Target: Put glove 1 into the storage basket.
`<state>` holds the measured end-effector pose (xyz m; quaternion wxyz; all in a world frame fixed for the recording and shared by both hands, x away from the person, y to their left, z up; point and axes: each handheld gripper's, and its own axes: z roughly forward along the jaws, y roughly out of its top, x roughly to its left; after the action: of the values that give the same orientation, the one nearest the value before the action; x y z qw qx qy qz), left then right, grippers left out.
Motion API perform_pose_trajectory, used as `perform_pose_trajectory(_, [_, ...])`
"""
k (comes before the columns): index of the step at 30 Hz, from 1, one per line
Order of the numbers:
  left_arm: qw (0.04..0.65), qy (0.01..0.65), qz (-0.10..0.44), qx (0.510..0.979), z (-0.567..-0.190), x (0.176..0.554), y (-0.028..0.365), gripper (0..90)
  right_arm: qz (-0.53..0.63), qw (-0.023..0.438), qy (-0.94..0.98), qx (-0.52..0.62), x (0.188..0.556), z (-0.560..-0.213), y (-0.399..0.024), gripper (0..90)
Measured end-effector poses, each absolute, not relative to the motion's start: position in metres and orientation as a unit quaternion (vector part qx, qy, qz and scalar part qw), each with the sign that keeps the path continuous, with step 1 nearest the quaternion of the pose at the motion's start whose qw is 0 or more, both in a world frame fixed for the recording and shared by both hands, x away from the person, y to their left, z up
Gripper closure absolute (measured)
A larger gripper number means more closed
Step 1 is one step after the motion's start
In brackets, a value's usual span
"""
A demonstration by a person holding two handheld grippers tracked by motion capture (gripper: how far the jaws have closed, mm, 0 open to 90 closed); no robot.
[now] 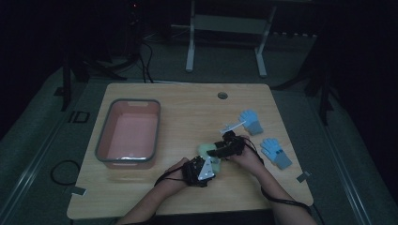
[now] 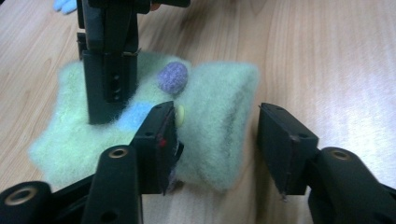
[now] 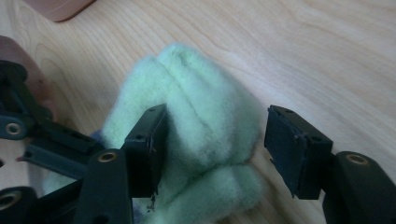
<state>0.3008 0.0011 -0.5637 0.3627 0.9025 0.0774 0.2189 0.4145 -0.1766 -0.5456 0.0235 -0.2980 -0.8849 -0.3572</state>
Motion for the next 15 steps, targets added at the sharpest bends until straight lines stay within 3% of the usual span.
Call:
perform_pose_trajectory(7, [0.345,0.086,0.226,0.907,-0.561,0.307,0.000,64.8,-0.357,0.076,-0.878,-0.310,0.419,-0.550,-0.175,57.1])
perform_pose_trajectory(11, [0.344,0.101,0.214,0.909,-0.554,0.309,0.000,71.9,-0.361,0.064,-0.877,-0.310,0.416,-0.545,-0.175,67.6])
perform_pose_trajectory(15, [0.346,0.108,0.207,0.909,-0.546,0.311,0.003,73.6,-0.369,0.061,-0.872,-0.316,0.414,-0.540,-0.176,69.6])
